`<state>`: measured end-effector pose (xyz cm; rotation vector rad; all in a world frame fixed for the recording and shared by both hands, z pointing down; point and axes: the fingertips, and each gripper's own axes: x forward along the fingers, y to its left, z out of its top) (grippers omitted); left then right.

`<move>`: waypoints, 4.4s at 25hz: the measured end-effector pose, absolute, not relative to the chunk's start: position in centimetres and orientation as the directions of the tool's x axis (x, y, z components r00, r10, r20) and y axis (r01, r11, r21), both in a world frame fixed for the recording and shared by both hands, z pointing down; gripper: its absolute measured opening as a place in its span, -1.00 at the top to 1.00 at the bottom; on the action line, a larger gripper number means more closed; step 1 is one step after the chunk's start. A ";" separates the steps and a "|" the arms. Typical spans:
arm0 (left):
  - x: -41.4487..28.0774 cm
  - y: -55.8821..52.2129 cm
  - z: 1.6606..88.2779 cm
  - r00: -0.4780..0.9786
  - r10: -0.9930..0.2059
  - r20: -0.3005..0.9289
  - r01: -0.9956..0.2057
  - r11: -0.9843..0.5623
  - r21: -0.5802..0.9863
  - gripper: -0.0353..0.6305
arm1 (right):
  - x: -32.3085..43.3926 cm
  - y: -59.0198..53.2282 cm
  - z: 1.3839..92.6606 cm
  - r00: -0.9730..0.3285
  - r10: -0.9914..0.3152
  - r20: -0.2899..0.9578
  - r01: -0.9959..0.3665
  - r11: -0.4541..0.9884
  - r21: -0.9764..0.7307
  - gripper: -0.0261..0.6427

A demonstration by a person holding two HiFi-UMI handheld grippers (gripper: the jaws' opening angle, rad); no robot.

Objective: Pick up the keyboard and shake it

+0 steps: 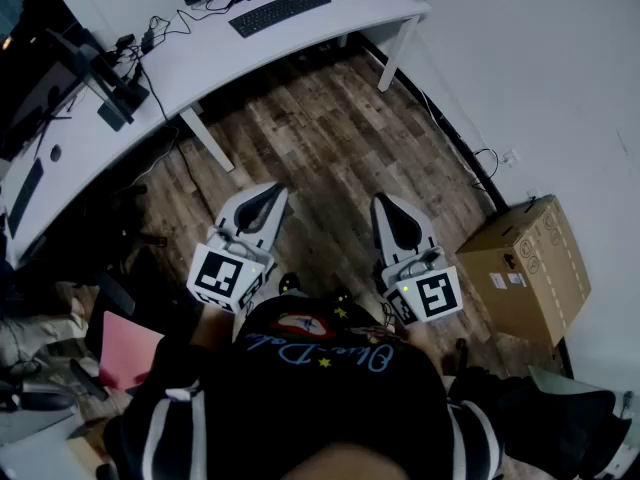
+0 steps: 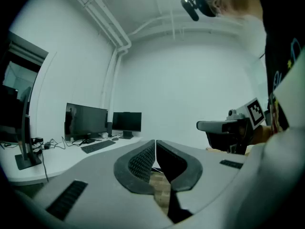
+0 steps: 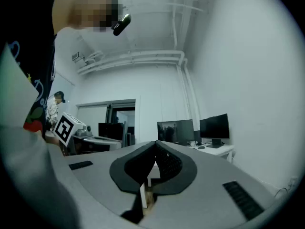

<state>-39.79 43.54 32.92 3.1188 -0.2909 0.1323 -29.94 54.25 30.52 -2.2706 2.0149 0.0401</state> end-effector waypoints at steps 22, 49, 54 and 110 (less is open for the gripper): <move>-38.8 46.9 33.8 0.972 -0.186 0.140 -0.191 -0.981 0.018 0.81 | -28.5 57.8 32.4 0.141 -0.989 -0.038 -0.986 -0.137 -0.092 0.69; -29.1 47.4 35.3 0.993 -0.037 0.111 -0.043 -0.998 0.049 0.54 | -20.2 60.4 34.1 0.302 -0.953 -0.025 -0.948 -0.297 -0.112 0.50; -25.2 43.7 35.2 0.996 -0.004 0.093 -0.009 -0.998 0.058 0.54 | -17.4 56.4 33.4 0.304 -0.952 -0.027 -0.949 -0.300 -0.099 0.50; -7.8 1.8 37.6 0.840 -0.506 0.194 -0.531 -0.841 0.108 0.54 | 8.6 8.6 33.4 -0.222 -0.975 0.008 -0.966 0.219 -0.135 0.49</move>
